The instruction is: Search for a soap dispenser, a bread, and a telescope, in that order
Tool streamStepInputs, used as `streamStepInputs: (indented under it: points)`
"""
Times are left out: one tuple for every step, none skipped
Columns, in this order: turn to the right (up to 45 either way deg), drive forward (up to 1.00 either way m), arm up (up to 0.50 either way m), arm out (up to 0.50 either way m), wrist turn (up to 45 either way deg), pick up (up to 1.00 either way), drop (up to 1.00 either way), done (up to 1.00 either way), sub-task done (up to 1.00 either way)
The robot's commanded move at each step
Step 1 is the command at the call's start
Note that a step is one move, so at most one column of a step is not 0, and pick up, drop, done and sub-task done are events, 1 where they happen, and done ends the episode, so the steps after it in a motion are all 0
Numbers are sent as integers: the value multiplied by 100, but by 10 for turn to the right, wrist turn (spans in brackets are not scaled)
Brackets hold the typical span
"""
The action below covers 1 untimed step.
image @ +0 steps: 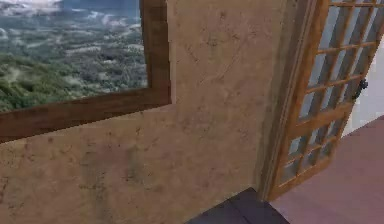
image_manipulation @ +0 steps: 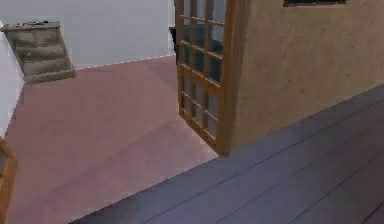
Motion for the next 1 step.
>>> streamStepInputs:
  points:
    - [450,0,0,0,0,0,0,0,0]
